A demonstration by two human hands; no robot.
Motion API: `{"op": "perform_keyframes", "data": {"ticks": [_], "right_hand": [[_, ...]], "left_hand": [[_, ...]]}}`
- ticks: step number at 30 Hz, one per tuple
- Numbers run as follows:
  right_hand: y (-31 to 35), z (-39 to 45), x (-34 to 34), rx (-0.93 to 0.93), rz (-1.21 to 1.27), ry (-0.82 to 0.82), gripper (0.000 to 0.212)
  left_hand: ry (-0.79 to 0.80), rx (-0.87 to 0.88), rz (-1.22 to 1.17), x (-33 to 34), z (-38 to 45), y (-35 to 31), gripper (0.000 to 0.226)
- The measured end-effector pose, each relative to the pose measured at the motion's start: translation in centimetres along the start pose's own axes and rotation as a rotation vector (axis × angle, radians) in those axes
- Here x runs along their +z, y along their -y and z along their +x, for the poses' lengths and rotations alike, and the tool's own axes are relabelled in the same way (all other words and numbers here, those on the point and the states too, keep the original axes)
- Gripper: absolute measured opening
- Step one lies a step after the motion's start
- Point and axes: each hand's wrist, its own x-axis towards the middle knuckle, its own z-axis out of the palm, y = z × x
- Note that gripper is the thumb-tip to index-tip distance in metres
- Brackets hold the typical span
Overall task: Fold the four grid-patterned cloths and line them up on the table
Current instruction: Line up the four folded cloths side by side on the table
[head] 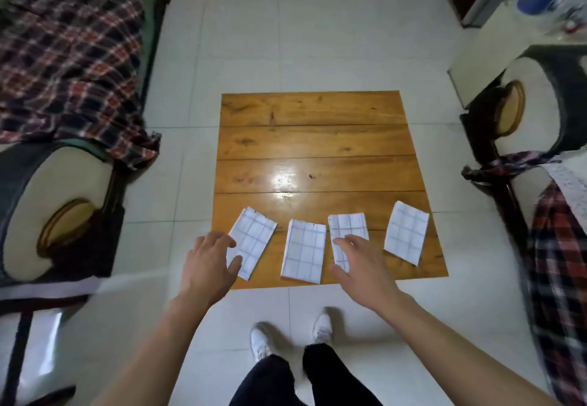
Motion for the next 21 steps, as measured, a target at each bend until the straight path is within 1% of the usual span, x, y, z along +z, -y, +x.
{"op": "perform_keyframes", "data": {"ticks": [3,5,11,13,15,17,19,21], "right_hand": [[-0.3,1.1,3.8,-0.003,0.05,0.046,0.049],[-0.6,2.2,6.4,-0.004,0.07,0.044,0.047],[-0.9,7.1,13.8,-0.023,0.087,0.0,0.049],[-1.1,8.9,15.9,-0.02,0.121,-0.012,0.051],[-1.0,10.4,18.0,-0.037,0.124,-0.054,0.053],[-1.0,11.5,20.0,-0.059,0.048,-0.078,0.057],[-1.2,12.3,21.8,-0.075,-0.027,-0.067,0.062],[-1.5,12.7,23.2,-0.089,-0.047,-0.067,0.065]], "left_hand": [[0.029,-0.059,-0.064,3.6,-1.1,1.1,0.026],[0.047,-0.058,-0.069,5.9,-1.3,2.1,0.029],[0.017,-0.032,-0.093,11.4,1.4,6.6,0.033],[0.019,0.019,-0.088,12.8,3.1,8.1,0.037],[0.023,0.091,-0.036,14.0,4.6,9.4,0.047],[0.049,0.196,0.068,15.3,5.8,10.4,0.063],[0.1,0.302,0.165,16.3,6.7,11.1,0.075],[0.138,0.37,0.213,17.2,7.2,11.9,0.078]]}}
